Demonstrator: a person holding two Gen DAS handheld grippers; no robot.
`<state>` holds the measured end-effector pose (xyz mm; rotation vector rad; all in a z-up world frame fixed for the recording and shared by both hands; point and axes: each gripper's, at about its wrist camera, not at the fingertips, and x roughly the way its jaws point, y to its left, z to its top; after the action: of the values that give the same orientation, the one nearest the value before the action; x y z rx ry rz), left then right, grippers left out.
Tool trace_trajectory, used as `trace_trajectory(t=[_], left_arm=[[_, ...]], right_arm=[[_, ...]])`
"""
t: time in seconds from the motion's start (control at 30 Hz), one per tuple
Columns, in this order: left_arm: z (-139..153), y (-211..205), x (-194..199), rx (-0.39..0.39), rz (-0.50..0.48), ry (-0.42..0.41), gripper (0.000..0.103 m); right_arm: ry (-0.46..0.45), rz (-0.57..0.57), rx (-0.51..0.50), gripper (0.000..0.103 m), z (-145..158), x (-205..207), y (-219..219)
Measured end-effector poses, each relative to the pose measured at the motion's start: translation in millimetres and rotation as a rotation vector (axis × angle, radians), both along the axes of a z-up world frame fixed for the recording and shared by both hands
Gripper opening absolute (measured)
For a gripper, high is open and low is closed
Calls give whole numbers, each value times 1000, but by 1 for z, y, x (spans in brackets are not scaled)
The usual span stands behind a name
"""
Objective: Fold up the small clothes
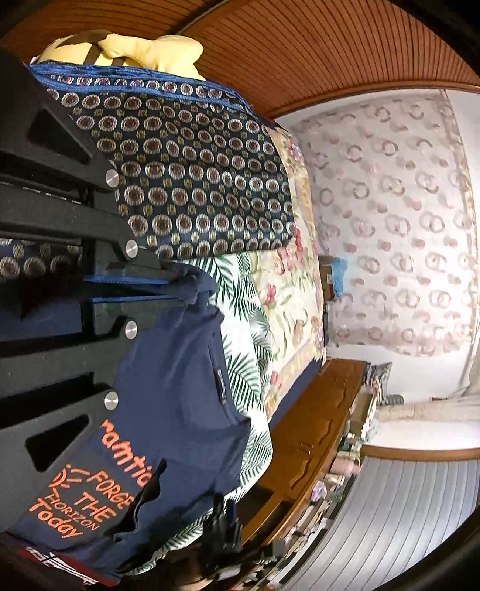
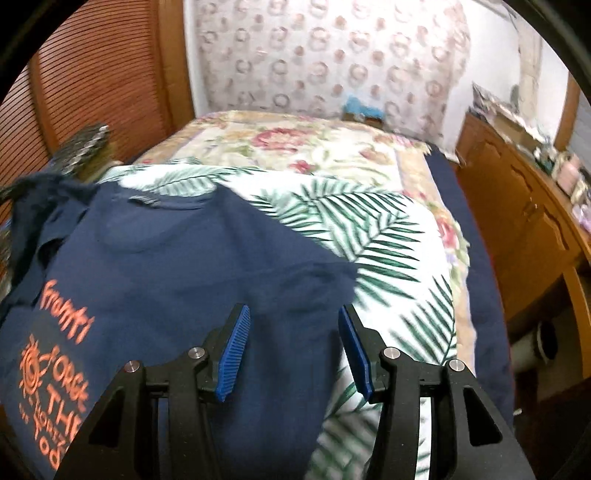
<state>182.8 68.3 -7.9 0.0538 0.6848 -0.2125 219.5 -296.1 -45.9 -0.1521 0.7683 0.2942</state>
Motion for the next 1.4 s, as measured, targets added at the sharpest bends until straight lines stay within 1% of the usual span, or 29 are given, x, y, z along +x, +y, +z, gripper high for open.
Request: trace_trajectory(t=[0.2,0.3,0.53,0.57,0.63,0.67,0.73,0.8,0.87,0.97,1.03,1.07,1.1,1.17,1.23,1.4], left_arm=[[-4,-9,-11,2,-27,-8,5],[-5,-11,-17,6,-38,-10,5],[-5,-13,-24,10,-48,-16,5],[-5,-14,-25,11,-49,-17,5],[-5,-13,-29,3,-53,-21,5],[-5,-13,-32,-3,-53,-25,4],[-2,-12,-41,-23,-55,-39,4],[2,-9,-55,-43,-55,-58,4],[5,-7,-68,-55,-55,-76,4],[12,-3,-95,-91,-64,-104,4],[18,-2,-113,-81,-70,-123,4],[20,0,-121,-94,-72,-130,4],[21,2,-130,-106,-84,-125,4],[22,4,-146,-83,-90,-135,4],[23,10,-162,-90,-92,-146,4],[23,28,-195,-121,-60,-169,4]], right_arm=[[32,-27,-31,52,-14,22,4],[37,-35,15,52,-15,26,-5],[45,-68,41,52,-16,42,-3],[45,-66,41,51,-16,43,-2],[41,-34,52,20,-16,41,1],[47,-14,59,7,-16,39,2],[39,21,82,6,-11,32,4],[-9,45,112,6,2,16,4],[-69,79,140,6,17,-10,4],[-150,115,145,6,38,-54,3],[-192,128,140,6,48,-83,0],[-210,133,144,6,53,-99,-3],[-224,141,153,5,57,-114,-7],[-252,154,157,5,62,-141,-15],[-268,158,161,5,63,-165,-23],[-263,145,179,5,54,-209,-42]])
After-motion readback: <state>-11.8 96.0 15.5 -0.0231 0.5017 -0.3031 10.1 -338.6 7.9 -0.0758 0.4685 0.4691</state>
